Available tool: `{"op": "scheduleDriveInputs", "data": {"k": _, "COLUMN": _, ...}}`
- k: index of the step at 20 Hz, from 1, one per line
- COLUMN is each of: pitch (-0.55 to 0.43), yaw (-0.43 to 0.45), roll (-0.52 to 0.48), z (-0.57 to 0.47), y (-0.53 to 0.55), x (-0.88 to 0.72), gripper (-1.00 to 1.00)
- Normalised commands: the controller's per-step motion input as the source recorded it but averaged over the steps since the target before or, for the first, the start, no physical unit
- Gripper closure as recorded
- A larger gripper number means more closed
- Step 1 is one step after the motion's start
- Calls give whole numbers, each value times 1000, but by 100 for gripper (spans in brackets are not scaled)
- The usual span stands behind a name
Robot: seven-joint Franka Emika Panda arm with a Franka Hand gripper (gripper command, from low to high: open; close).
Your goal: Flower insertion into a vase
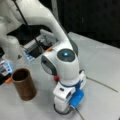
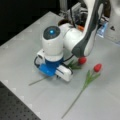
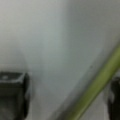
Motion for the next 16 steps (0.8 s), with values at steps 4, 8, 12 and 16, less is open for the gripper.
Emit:
{"op": "scheduleDriveInputs", "data": {"k": 4, "pitch": -4, "yaw": -81, "roll": 84, "z": -132, "y": -70, "x": 2, "gripper": 100}}
{"op": "scheduleDriveInputs", "data": {"k": 8, "pitch": 5, "yaw": -65, "roll": 90, "z": -102, "y": -56, "x": -27, "gripper": 100}}
{"op": "scheduleDriveInputs", "data": {"k": 12, "pitch": 30, "yaw": -70, "roll": 91, "z": 33, "y": -26, "x": -65, "gripper": 100}}
{"op": "scheduleDriveInputs", "data": {"k": 16, "pitch": 89, "yaw": -91, "roll": 104, "z": 309, "y": 40, "x": -139, "gripper": 100}}
